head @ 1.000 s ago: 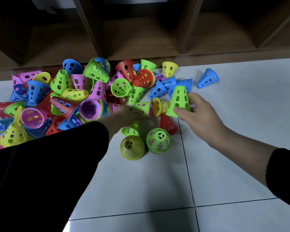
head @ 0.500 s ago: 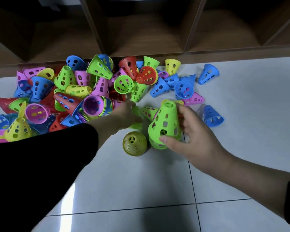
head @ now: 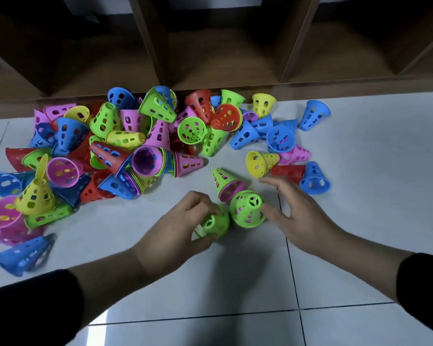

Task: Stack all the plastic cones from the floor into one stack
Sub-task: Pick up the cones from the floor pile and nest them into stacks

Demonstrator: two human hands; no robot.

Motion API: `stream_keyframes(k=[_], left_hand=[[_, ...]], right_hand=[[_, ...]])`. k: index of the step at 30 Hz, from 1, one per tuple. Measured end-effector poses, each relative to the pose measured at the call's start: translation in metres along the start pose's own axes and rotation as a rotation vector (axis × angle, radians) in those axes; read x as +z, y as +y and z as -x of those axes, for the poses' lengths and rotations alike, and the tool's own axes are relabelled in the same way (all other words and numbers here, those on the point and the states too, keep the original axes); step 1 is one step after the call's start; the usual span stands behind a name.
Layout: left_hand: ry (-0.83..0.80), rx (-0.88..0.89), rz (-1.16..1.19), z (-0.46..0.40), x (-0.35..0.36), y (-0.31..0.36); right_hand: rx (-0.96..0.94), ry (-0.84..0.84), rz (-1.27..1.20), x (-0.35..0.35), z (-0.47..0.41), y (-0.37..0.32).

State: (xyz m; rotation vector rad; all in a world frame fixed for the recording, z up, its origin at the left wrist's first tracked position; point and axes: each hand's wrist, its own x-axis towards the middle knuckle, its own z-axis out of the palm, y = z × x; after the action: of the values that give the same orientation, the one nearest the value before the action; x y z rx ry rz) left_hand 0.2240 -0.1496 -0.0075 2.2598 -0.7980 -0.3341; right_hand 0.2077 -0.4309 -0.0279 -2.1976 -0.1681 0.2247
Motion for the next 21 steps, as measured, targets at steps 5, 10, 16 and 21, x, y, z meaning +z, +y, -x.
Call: stream_keyframes(k=[5, 10, 16, 21], left_hand=[[0.109, 0.008, 0.186, -0.021, -0.005, -0.033], [-0.315, 0.128, -0.603, -0.078, -0.011, -0.084], [-0.424, 0.287, -0.708, -0.111, 0.012, -0.098], [-0.423, 0.332, -0.705, -0.113, 0.024, -0.100]], right_hand=[[0.017, 0.134, 0.185, -0.026, -0.041, 0.035], [-0.054, -0.135, 0.669, -0.033, -0.082, 0.059], [-0.174, -0.221, 1.061, -0.015, -0.103, 0.066], [-0.179, -0.142, 1.083, -0.011, -0.103, 0.071]])
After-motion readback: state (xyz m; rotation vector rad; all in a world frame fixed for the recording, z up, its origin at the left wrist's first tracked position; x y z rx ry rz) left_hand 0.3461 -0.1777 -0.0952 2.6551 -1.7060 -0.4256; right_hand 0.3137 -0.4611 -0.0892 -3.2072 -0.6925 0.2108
